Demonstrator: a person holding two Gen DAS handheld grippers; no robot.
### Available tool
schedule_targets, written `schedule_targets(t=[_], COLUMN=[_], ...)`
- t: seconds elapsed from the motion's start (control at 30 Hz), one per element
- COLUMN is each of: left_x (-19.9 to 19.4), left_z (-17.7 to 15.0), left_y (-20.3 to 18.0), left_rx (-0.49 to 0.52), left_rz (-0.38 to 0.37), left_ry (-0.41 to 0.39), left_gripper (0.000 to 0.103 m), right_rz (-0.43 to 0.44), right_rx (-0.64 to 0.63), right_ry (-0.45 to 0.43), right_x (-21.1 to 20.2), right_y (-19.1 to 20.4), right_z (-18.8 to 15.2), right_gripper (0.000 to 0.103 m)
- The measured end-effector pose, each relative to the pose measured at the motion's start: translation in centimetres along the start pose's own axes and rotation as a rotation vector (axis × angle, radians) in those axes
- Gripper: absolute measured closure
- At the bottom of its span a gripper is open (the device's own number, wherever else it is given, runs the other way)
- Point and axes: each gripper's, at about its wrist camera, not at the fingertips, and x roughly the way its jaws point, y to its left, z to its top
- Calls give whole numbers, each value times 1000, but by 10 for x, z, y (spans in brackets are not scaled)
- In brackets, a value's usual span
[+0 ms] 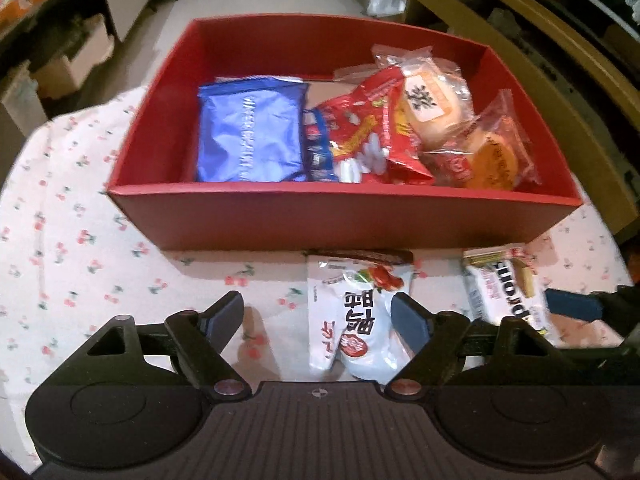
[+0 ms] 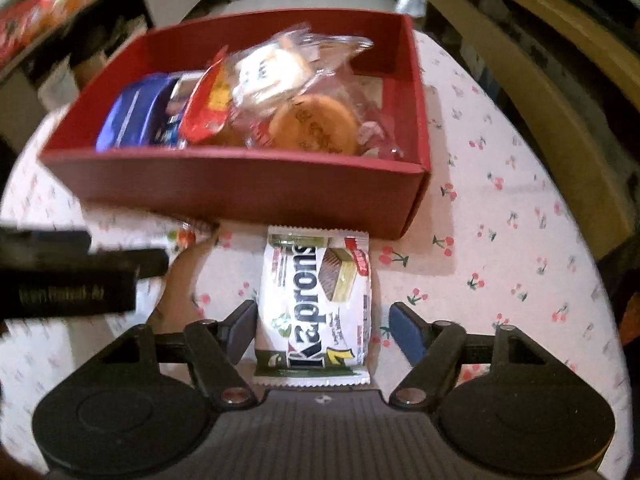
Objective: Organize snacks
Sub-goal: 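Lower the left tool onto the white jujube bag while the right tool reaches the Kaprons wafer pack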
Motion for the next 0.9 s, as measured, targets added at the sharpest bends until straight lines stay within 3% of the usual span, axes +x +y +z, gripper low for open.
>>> schedule_targets(t=[0.1, 0.5, 0.77, 0.9], left_x=[4, 9, 20, 19], left_z=[-1, -1, -7, -16], left_y=[-7, -29, -51, -56], left_rx=[31, 52, 100, 123], left_rz=[-5, -33, 16, 38], left_ry=[6, 20, 10, -4], left_gripper=[16, 12, 8, 11], right_rz=[9, 13, 27, 40], right_rx=[-7, 32, 73, 71], right_ry=[-1, 9, 4, 2], right_x=[-4, -25, -31, -33], right_y=[2, -28, -43, -41], right_z=[-1, -15, -16, -15], right_gripper=[39, 40, 40, 40])
